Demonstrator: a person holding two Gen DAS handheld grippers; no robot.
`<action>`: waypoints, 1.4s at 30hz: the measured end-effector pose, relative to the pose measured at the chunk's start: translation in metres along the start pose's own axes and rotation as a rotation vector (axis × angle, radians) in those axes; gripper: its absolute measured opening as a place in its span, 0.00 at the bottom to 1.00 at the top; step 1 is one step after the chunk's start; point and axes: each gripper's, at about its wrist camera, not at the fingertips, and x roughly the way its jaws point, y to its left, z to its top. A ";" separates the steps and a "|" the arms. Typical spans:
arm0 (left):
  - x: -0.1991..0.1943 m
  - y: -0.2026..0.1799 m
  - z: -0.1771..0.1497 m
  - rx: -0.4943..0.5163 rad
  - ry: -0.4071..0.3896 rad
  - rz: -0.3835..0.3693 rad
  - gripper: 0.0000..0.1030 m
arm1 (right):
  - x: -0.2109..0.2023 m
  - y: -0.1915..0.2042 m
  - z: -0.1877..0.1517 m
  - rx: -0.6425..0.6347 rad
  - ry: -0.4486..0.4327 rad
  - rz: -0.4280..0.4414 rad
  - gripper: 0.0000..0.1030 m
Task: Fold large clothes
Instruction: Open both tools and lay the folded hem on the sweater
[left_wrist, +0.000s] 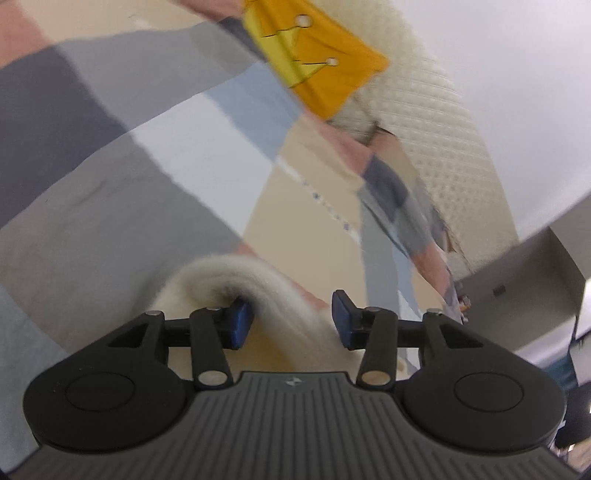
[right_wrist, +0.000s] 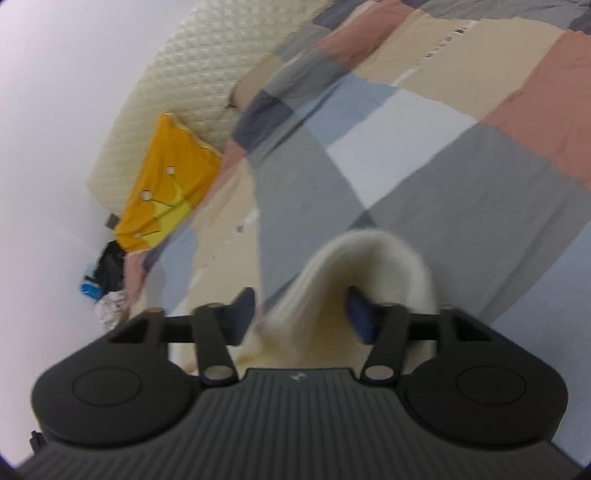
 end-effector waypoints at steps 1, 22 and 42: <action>-0.003 -0.006 -0.002 0.025 0.000 -0.010 0.52 | 0.000 0.003 -0.001 -0.005 0.005 0.023 0.62; -0.038 -0.051 -0.023 0.269 -0.077 -0.233 0.62 | 0.005 0.049 -0.023 -0.218 0.042 0.075 0.63; -0.033 -0.041 -0.027 0.280 -0.101 -0.137 0.63 | 0.007 -0.002 0.002 -0.190 -0.037 -0.189 0.57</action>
